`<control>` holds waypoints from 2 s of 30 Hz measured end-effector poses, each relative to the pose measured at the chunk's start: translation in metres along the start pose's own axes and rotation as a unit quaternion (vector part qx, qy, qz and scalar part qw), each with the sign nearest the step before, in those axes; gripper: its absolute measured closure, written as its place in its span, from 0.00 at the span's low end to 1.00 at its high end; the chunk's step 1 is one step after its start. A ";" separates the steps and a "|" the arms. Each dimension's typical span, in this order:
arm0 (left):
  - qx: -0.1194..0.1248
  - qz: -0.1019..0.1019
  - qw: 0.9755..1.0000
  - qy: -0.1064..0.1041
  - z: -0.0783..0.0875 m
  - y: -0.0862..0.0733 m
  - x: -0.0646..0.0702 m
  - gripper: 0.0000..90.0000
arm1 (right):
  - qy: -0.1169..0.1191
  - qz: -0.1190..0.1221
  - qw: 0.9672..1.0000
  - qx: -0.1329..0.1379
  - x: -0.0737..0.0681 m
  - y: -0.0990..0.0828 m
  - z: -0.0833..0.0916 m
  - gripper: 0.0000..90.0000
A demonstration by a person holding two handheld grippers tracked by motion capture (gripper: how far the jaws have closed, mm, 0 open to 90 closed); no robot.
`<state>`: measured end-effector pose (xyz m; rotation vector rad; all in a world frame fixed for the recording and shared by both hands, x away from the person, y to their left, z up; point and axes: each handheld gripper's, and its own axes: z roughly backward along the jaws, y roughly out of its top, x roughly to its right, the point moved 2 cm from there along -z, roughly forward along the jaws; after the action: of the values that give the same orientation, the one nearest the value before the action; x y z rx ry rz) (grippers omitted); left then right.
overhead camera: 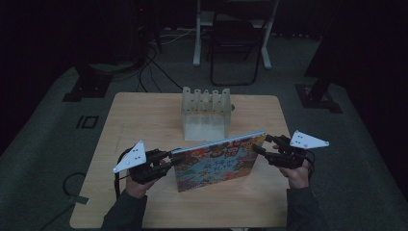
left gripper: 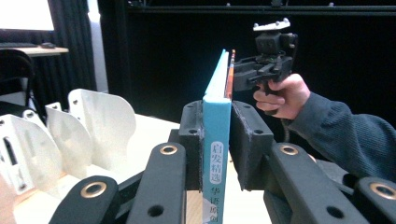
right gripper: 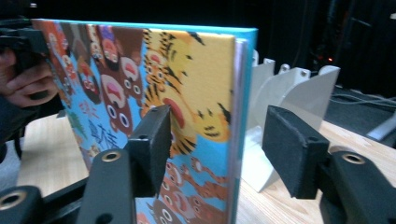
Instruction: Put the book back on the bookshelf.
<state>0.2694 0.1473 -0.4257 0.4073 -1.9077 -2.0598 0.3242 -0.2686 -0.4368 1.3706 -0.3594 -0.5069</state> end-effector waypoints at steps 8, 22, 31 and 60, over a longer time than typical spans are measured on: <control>-0.016 -0.005 1.000 -0.016 -0.010 -0.003 0.004 0.73 | 0.016 0.011 1.000 0.003 -0.005 -0.002 0.001 0.56; -0.015 0.007 0.998 -0.054 -0.028 -0.009 0.002 0.63 | 0.025 0.013 1.000 0.006 -0.005 -0.005 0.004 0.56; -0.008 0.014 0.997 -0.078 -0.040 -0.013 -0.003 0.61 | 0.028 0.012 1.000 0.004 -0.006 -0.007 0.004 0.56; -0.027 0.011 0.997 -0.076 -0.057 -0.027 -0.001 0.45 | 0.031 0.007 0.999 0.000 -0.004 -0.012 0.003 0.55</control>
<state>0.2928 0.0978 -0.4569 0.2200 -1.9264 -2.1787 0.3181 -0.2704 -0.4484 1.3805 -0.3181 -0.4509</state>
